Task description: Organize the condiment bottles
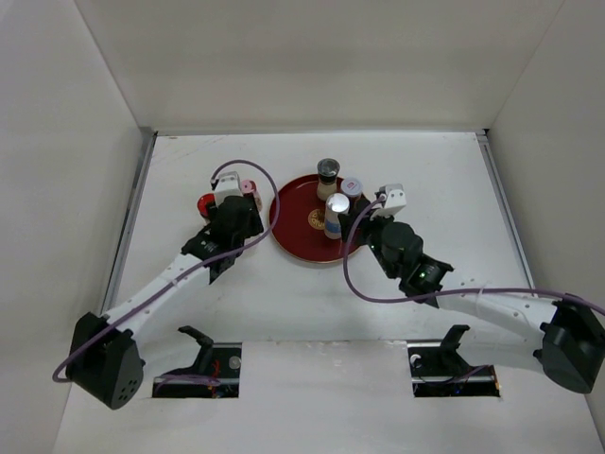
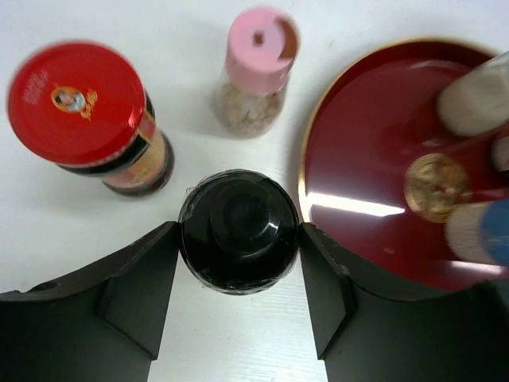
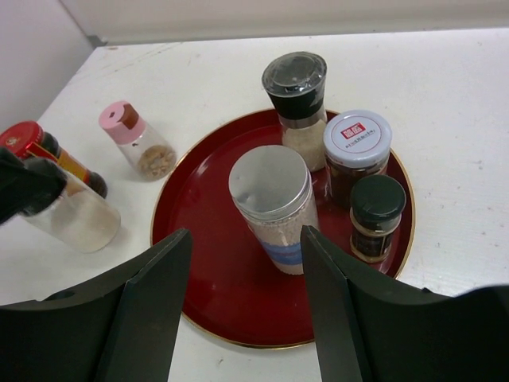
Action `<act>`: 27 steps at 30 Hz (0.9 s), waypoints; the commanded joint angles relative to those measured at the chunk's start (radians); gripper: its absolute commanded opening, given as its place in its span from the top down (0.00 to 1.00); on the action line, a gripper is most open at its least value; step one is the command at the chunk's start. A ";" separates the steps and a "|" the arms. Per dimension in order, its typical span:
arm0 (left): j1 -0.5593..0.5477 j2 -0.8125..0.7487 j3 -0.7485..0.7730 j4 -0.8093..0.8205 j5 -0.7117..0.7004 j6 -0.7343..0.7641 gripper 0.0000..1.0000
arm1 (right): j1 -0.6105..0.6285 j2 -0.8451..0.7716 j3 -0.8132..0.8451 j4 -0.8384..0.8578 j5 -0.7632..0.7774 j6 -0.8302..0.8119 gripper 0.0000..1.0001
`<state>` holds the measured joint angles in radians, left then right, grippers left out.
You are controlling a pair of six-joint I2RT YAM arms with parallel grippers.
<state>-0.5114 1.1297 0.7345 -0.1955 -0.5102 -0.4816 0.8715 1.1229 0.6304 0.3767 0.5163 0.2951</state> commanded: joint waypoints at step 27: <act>-0.097 0.584 0.473 0.478 0.070 0.058 0.69 | -0.065 -0.068 -0.071 0.137 0.039 0.061 0.36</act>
<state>-0.6155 1.7195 1.1240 0.1196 -0.4561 -0.4423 0.8120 1.0615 0.5587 0.4534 0.5430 0.3412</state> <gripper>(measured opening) 0.567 0.635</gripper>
